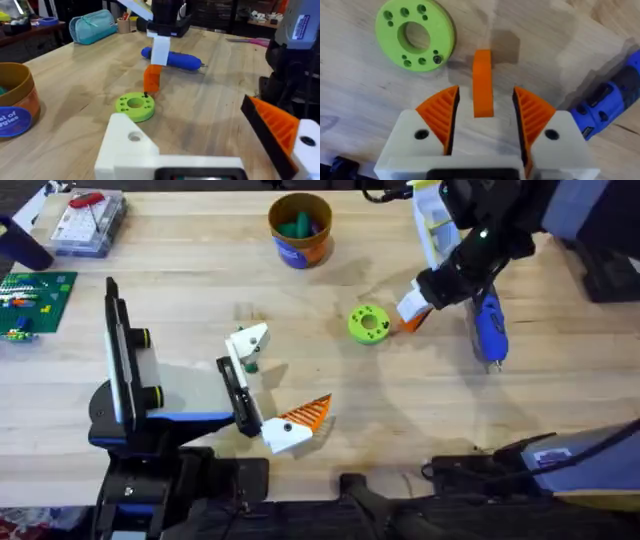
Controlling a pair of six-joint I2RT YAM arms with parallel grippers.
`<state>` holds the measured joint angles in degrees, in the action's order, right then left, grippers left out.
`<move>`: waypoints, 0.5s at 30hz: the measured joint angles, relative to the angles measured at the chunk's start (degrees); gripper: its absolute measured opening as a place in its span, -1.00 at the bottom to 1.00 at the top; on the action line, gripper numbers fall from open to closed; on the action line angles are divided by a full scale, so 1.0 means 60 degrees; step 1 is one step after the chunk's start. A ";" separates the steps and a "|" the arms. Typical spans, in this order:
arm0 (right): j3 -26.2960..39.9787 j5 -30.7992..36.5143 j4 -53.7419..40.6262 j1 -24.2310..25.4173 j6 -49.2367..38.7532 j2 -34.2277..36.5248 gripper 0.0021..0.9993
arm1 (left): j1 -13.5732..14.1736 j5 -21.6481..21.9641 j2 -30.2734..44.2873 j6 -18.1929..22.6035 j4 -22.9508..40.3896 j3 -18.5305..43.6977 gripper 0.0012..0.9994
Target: Pick up the gripper from the table and insert it into the empty holder that is missing its gripper. Then pick up a screw, insert it into the mounting hole, and use the screwdriver to tighten it. Finally, clean up the table by picking up the vegetable and placing it into the bucket.
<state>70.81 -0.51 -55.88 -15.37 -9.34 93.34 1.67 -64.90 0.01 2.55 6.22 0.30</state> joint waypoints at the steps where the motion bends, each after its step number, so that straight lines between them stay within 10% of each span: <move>1: -0.0001 0.0000 0.0018 0.0002 -0.0024 0.0016 0.29 | 0.0000 0.0000 0.0000 0.0000 0.0000 0.0000 0.98; 15: -0.0018 0.0000 0.0081 0.0002 -0.0067 0.0551 0.25 | 0.0000 0.0000 0.0000 0.0000 0.0000 0.0000 0.98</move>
<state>70.70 -0.51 -55.39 -15.36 -9.74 96.64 1.67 -64.90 0.01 2.55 6.22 0.30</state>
